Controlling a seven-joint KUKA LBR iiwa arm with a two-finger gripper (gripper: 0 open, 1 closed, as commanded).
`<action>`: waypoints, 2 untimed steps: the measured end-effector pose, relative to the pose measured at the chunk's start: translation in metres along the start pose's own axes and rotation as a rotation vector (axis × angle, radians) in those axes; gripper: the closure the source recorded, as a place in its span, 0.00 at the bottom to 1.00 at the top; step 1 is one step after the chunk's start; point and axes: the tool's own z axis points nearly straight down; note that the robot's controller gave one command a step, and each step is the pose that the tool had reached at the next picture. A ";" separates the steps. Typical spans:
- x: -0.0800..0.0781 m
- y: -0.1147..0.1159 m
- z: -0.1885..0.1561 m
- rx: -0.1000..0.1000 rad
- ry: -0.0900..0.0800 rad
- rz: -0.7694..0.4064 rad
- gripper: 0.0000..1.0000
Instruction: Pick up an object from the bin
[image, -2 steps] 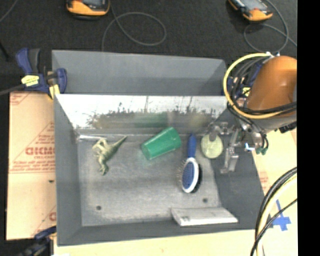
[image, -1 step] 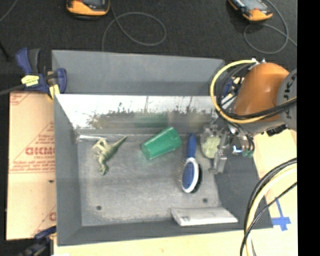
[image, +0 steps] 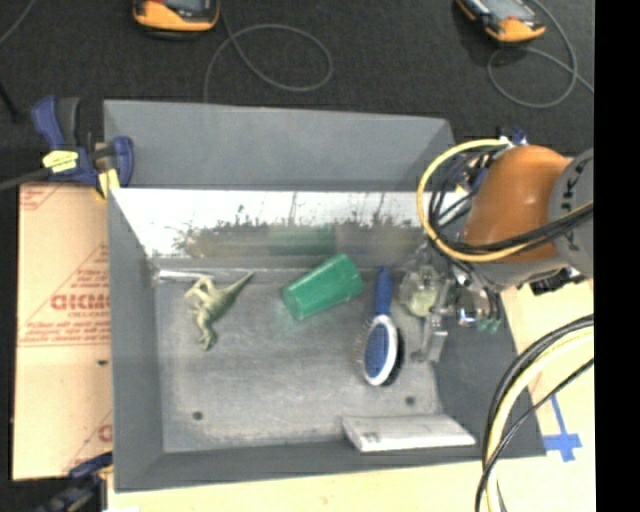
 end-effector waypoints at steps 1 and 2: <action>-0.007 0.001 0.035 0.004 -0.013 -0.021 0.00; 0.017 -0.005 0.058 0.003 -0.008 0.035 1.00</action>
Offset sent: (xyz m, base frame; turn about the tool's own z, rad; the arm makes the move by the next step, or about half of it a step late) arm -0.0184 -0.0020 -0.0588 0.0379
